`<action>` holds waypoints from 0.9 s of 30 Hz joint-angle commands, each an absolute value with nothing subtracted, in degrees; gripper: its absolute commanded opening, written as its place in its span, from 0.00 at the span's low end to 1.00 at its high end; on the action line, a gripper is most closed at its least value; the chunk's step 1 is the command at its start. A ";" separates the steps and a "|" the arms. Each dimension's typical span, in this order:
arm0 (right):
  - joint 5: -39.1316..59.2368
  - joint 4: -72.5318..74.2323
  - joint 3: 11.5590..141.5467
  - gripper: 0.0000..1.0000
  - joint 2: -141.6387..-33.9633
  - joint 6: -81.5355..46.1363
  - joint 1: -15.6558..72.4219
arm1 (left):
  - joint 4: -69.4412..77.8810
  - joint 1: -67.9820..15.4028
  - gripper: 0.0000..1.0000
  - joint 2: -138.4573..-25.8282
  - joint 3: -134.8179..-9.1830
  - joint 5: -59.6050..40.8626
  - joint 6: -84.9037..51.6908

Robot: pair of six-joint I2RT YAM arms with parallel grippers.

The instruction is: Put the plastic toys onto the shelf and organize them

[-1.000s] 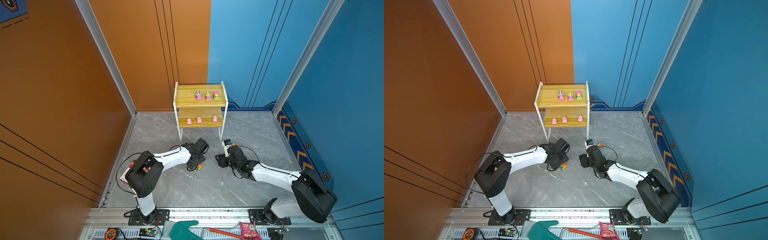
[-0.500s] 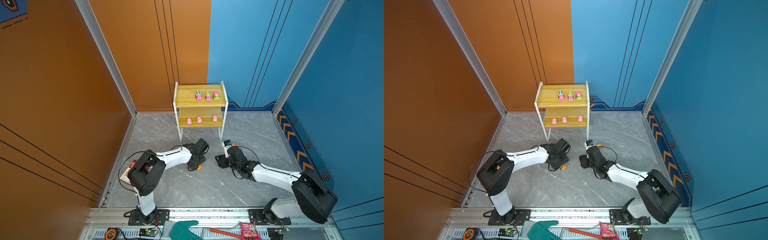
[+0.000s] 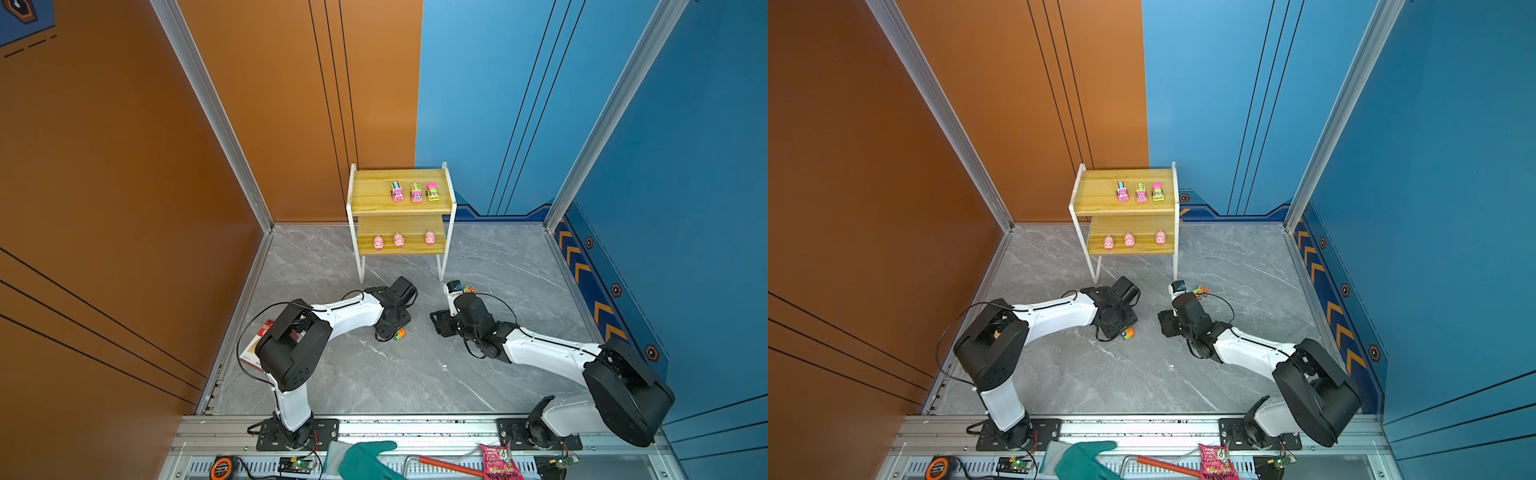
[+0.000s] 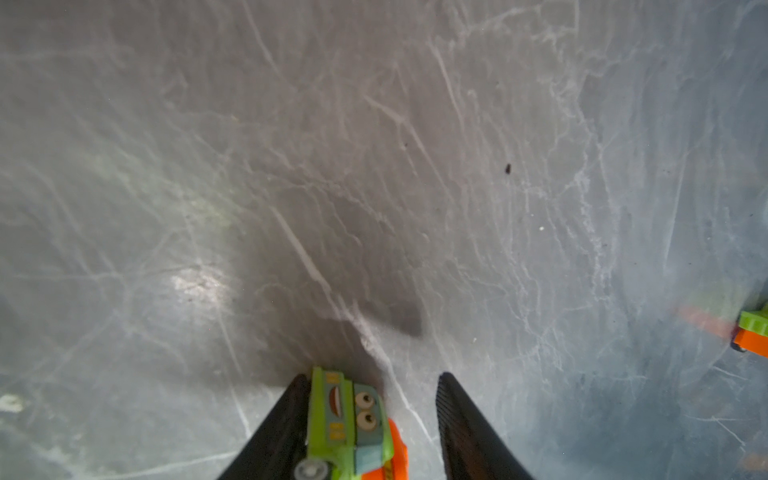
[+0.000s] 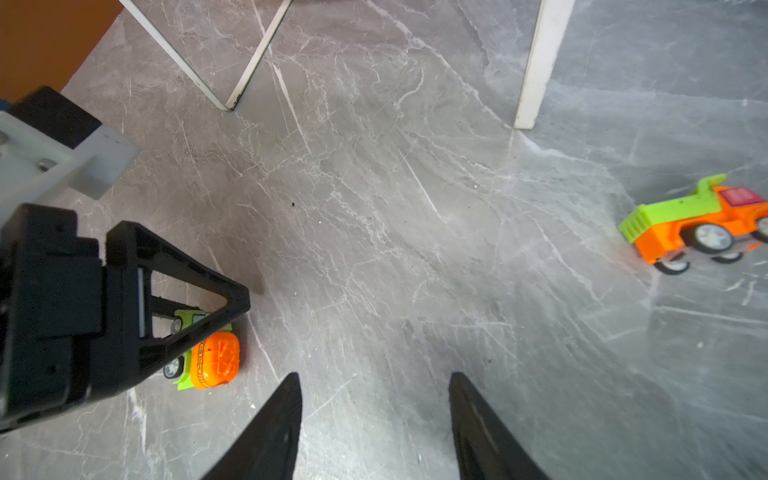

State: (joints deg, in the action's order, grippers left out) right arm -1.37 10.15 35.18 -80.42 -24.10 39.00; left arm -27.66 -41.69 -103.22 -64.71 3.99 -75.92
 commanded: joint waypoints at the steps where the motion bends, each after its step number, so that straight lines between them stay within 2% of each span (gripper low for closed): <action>1: -2.31 11.25 34.55 0.58 -80.98 -24.49 39.21 | -34.10 -42.03 0.56 -104.77 -66.01 5.47 -73.98; 4: -2.29 11.51 34.39 0.58 -80.81 -24.44 39.20 | -35.59 -42.26 0.59 -104.85 -67.12 6.23 -73.06; 13: -2.39 12.05 33.56 0.58 -80.28 -24.43 39.20 | -36.00 -42.69 0.58 -107.02 -68.55 5.58 -73.30; 27: -1.57 12.56 32.98 0.58 -79.61 -22.59 39.35 | -35.94 -42.70 0.43 -108.83 -70.14 5.15 -77.26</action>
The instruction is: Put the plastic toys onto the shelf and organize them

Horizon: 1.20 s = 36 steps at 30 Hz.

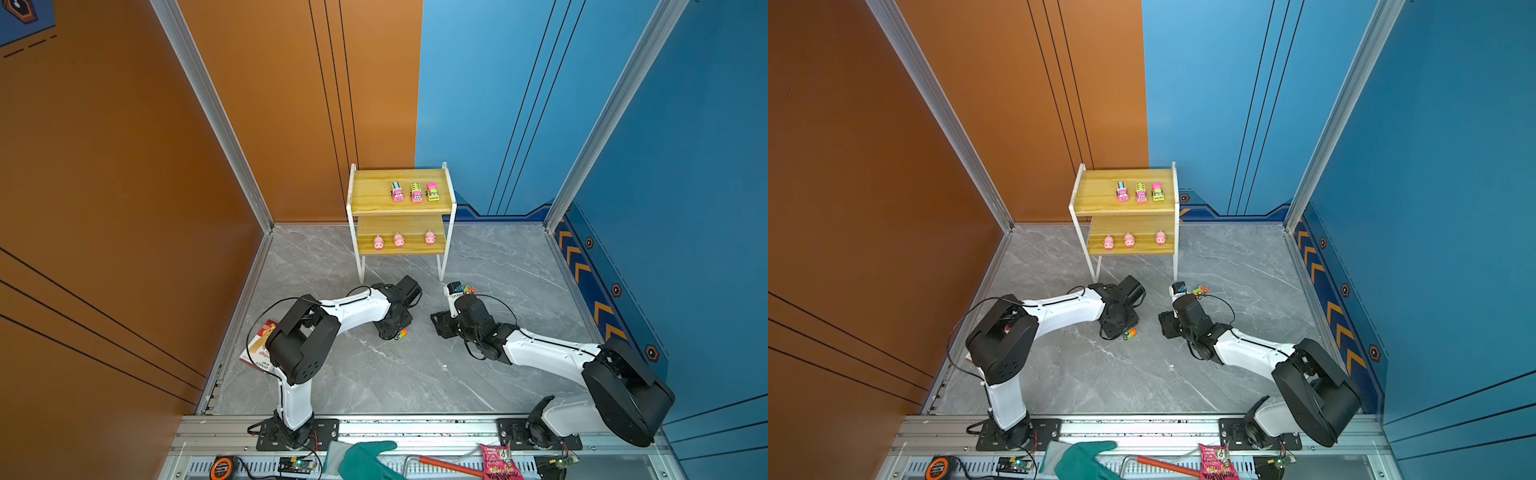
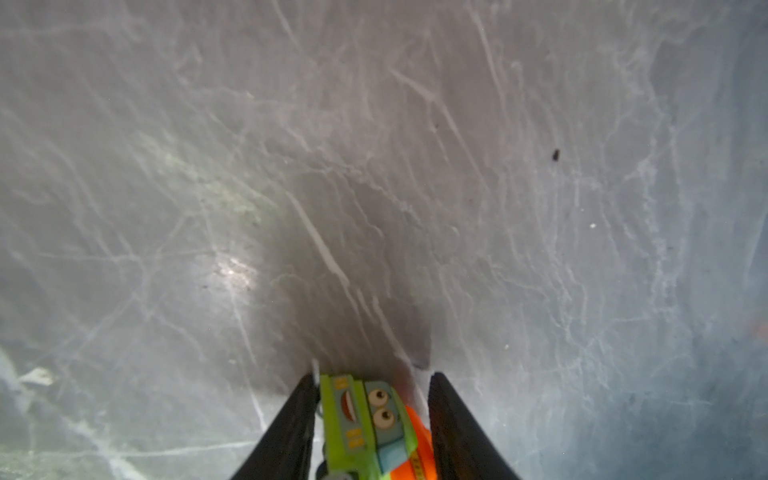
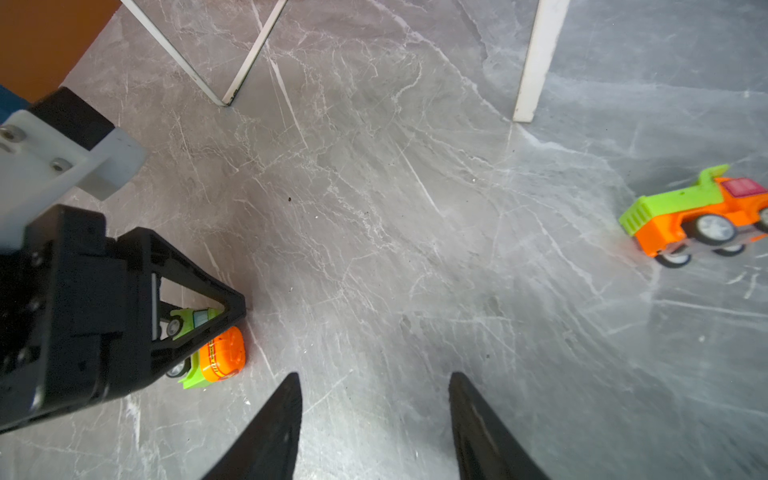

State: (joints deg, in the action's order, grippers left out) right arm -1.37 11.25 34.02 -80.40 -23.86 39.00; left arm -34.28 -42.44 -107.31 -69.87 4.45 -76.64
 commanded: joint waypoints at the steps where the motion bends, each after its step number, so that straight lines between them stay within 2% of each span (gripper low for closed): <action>1: -0.77 13.14 32.68 0.57 -79.40 -22.21 39.45 | -35.93 -42.54 0.41 -108.60 -70.05 5.35 -77.10; 7: 6.11 23.71 28.24 0.60 -78.02 -22.31 39.81 | -35.86 -41.50 0.32 -107.76 -70.29 5.36 -75.05; 18: 12.66 32.98 26.34 0.65 -79.24 -25.44 43.45 | -28.22 -39.05 0.32 -100.87 -66.20 2.69 -74.99; 29: 15.39 49.48 27.04 0.64 -89.54 -38.40 42.85 | -18.21 -36.88 0.35 -92.36 -59.78 -2.57 -79.57; 36: 14.85 53.07 29.54 0.64 -93.07 -40.34 43.75 | -15.17 -36.19 0.35 -89.08 -56.29 -4.03 -80.91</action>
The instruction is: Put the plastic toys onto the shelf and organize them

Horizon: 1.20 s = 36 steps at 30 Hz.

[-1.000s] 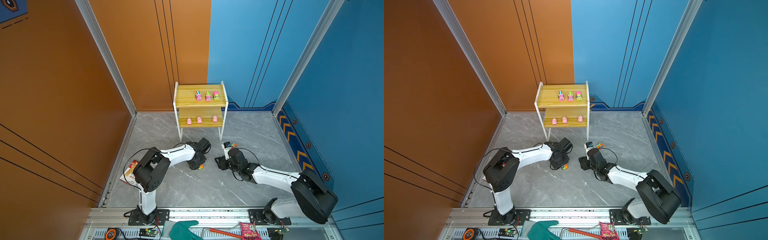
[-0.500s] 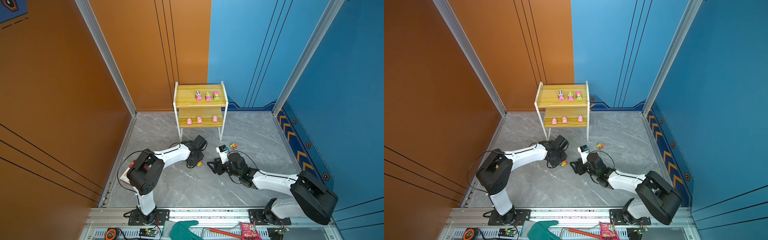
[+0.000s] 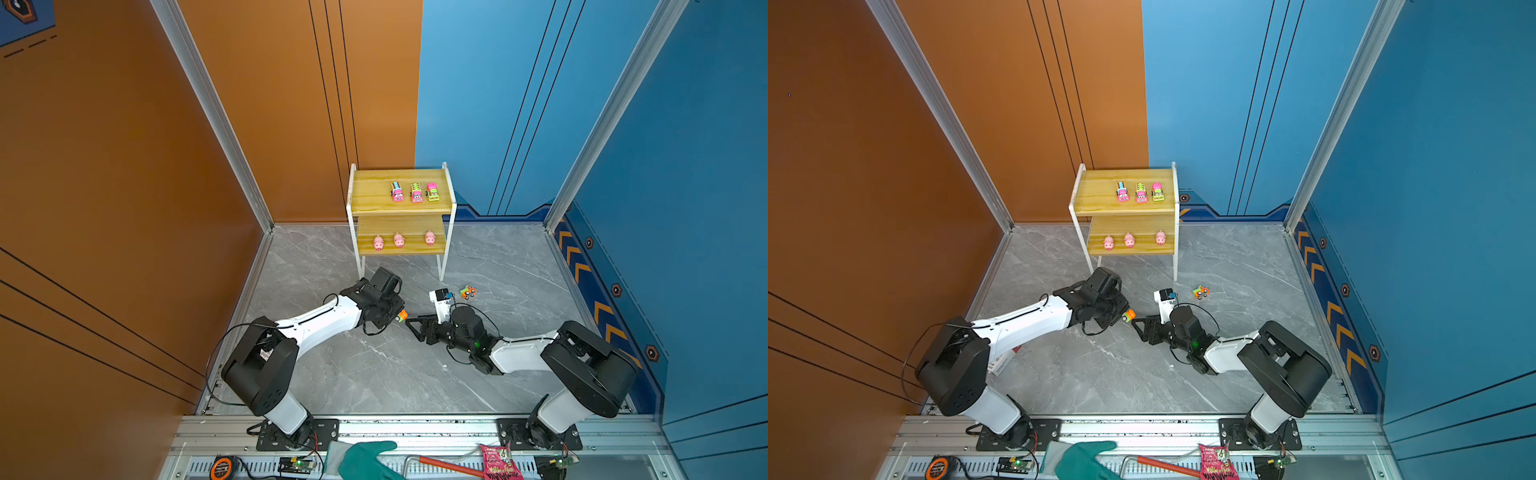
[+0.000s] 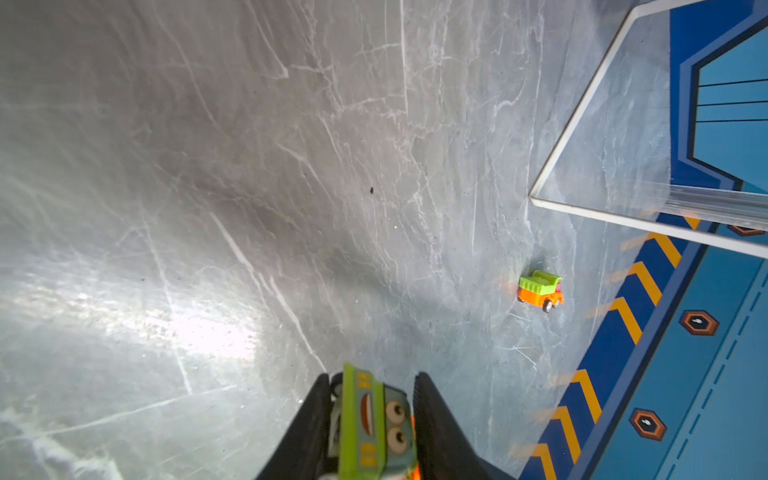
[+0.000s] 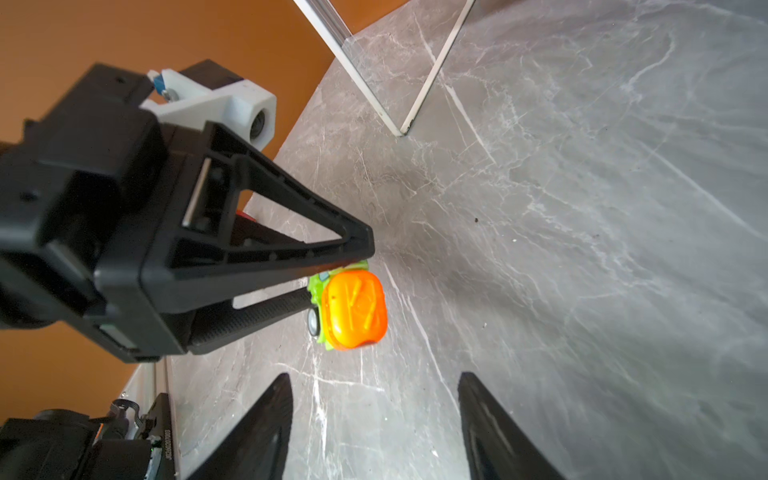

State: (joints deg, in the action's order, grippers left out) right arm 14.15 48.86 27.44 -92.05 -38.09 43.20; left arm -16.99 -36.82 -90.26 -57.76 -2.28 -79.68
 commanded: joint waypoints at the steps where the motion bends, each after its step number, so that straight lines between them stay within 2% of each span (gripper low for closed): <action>1: 14.86 53.53 29.97 0.64 -93.64 -40.60 43.85 | -14.75 -36.12 0.35 -88.79 -56.11 -4.21 -80.96; 7: 16.39 56.33 33.09 0.60 -97.78 -42.38 43.74 | -13.45 -35.82 0.35 -87.89 -54.84 -4.49 -81.28; 14: 15.00 44.83 32.47 0.60 -93.59 -33.51 43.01 | -14.33 -35.03 0.36 -87.80 -53.29 -3.13 -79.15; 19: 13.90 45.15 29.41 0.60 -92.41 -32.48 42.73 | -18.72 -34.72 0.43 -89.57 -56.79 -0.39 -72.29; 28: 12.78 44.87 25.15 0.62 -86.43 -32.30 41.31 | -31.48 -37.21 0.61 -101.89 -70.74 0.00 -56.19; 36: 10.75 36.86 23.58 0.63 -77.71 -28.11 40.61 | -36.78 -40.53 0.65 -108.39 -76.42 3.23 -47.17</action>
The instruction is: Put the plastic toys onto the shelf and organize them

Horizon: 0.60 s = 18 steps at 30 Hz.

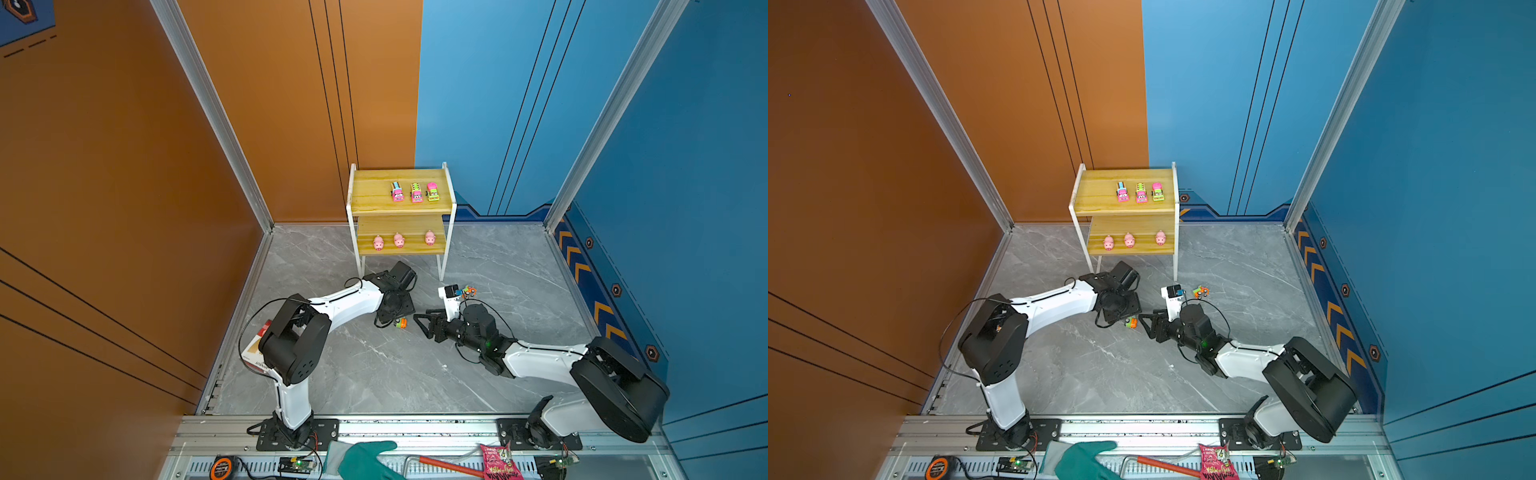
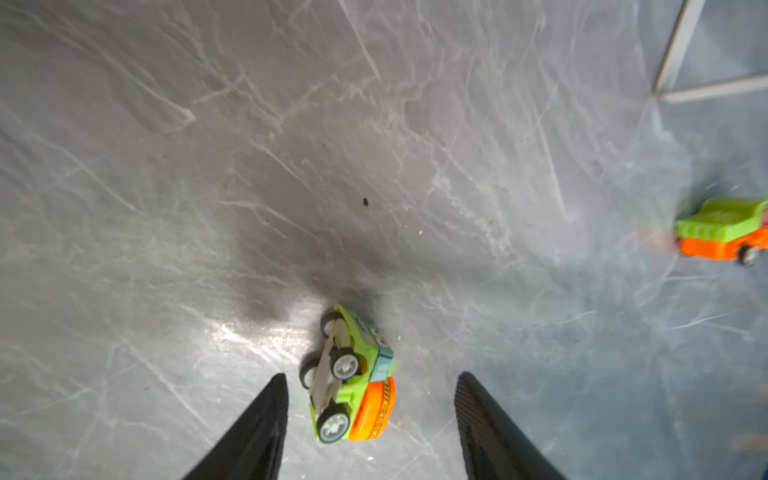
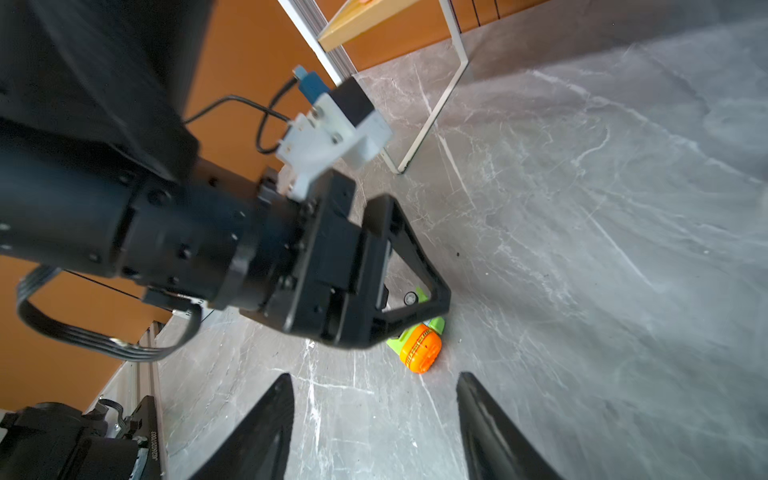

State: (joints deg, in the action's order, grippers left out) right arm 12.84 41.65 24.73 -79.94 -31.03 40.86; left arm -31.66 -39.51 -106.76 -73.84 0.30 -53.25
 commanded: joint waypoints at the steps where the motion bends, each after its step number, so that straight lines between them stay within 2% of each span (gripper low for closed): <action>1: 10.65 36.18 23.48 0.64 -76.91 -27.74 40.62 | -37.42 -40.88 0.65 -109.21 -77.16 3.62 -45.99; 18: 9.51 34.63 21.98 0.64 -72.95 -26.98 38.75 | -42.54 -41.66 0.54 -117.57 -82.85 8.26 -40.15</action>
State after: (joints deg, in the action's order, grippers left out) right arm 11.22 35.88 22.61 -74.13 -28.27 38.65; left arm -40.12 -41.32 -115.90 -81.97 6.31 -41.15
